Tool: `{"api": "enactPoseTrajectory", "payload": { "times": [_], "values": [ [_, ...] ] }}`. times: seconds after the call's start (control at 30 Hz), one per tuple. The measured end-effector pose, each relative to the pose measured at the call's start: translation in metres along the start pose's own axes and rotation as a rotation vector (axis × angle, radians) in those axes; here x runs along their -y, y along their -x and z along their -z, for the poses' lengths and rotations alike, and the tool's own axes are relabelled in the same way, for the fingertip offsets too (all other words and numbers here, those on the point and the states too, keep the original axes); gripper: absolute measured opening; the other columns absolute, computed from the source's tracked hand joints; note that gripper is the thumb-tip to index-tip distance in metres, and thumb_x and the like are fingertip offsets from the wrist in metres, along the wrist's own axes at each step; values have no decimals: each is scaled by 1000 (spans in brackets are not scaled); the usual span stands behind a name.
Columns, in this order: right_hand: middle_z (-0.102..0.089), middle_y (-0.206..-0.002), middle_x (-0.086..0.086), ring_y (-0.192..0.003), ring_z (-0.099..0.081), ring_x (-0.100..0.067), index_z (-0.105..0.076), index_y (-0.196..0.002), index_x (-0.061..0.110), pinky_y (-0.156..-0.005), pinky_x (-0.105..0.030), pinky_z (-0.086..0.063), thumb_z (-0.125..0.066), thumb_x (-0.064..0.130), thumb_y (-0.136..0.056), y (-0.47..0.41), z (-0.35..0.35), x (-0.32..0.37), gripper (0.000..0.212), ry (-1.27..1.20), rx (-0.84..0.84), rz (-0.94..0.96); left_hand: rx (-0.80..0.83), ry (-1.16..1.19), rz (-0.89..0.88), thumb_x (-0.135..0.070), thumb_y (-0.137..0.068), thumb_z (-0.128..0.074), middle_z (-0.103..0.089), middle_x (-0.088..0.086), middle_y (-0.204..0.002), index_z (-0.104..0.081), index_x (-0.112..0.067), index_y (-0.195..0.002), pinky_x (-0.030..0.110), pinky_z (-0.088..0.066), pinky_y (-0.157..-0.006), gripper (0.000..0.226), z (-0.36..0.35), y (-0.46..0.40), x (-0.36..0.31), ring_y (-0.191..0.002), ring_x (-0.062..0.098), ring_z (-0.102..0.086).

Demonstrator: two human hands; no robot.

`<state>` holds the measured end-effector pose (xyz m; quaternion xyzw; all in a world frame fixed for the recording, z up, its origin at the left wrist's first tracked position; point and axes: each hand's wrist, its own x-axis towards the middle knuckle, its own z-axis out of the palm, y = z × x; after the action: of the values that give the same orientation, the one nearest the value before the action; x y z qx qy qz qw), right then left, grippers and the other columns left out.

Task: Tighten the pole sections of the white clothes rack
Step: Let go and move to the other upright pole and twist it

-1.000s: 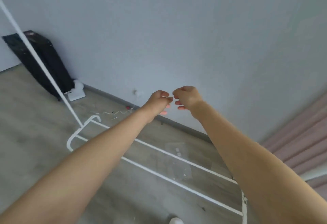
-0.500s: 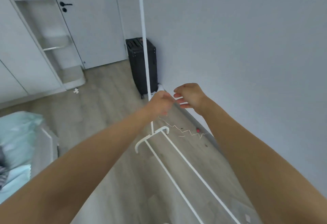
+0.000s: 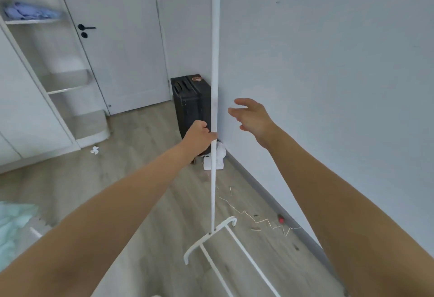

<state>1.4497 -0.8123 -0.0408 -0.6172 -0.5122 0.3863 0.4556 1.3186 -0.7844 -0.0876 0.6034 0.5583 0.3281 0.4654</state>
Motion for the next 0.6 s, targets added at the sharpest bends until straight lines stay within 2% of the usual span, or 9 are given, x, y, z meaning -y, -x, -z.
{"api": "enactPoseTrajectory", "payload": {
  "times": [0.07,0.13,0.2,0.23,0.3,0.37,0.43,0.47,0.6],
  "values": [
    [-42,-143,-8,-126,-43,-19,-37,-137,20,-93,-24,-33,-55,26,-88,-41,-17,7,53,-7,-34,37,77,-35,-53,-18,-90,-51,-42,10,-137,-29,-8,-136,35,-37,-106,52,11,-45,-1,-122,23,-43],
    [-39,-146,-8,-133,-38,-21,-33,-140,20,-98,-25,-32,-54,26,-90,-73,-31,16,55,-44,-56,78,149,-74,-96,-23,-93,-46,-29,10,-150,-20,-8,-142,31,-31,-105,58,21,-82,-6,-132,23,-36],
    [-47,-137,-7,-126,-44,-22,-37,-138,17,-103,-29,-37,-51,24,-92,-101,-45,26,49,-49,-67,122,258,-142,-133,-30,-94,-42,-18,8,-156,-10,-11,-146,33,-25,-111,64,29,-119,-8,-141,23,-24],
    [-52,-129,-7,-118,-48,-22,-41,-135,15,-98,-30,-40,-50,22,-92,-110,-50,30,44,-31,-65,143,339,-194,-170,-31,-95,-40,-21,8,-155,-13,-12,-146,35,-27,-110,61,30,-131,-10,-140,23,-27],
    [-61,-117,-13,-104,-57,-24,-49,-127,13,-90,-31,-48,-50,18,-92,-130,-58,36,35,-43,-80,155,467,-209,-271,-25,-96,-37,-47,10,-138,-36,-10,-136,30,-38,-97,43,30,-151,-15,-119,17,-47],
    [-66,-92,-14,-82,-63,-24,-54,-115,7,-76,-29,-53,-49,14,-92,-147,-60,42,24,-82,-120,157,511,-156,-316,-16,-94,-32,-61,7,-104,-53,-6,-109,24,-43,-78,28,27,-172,-19,-94,12,-53],
    [-58,-68,-8,-61,-57,-20,-54,-94,6,-63,-24,-52,-49,14,-92,-162,-54,45,10,-36,-200,169,528,-186,-384,-10,-91,-30,-56,3,-84,-51,-8,-81,22,-40,-68,24,20,-193,-26,-80,13,-49],
    [-53,-62,-6,-57,-53,-19,-51,-84,8,-62,-26,-51,-49,13,-92,-168,-49,45,9,-14,-241,165,551,-196,-415,-8,-89,-29,-53,2,-79,-46,-11,-72,21,-38,-64,25,14,-202,-30,-76,12,-46],
    [-45,-56,-5,-54,-48,-19,-40,-68,13,-70,-40,-48,-48,12,-91,-192,-24,35,25,2,-387,141,650,-162,-500,-3,-87,-28,-43,-2,-73,-36,-17,-65,13,-36,-61,28,-14,-228,-45,-76,15,-47]
  ]
}}
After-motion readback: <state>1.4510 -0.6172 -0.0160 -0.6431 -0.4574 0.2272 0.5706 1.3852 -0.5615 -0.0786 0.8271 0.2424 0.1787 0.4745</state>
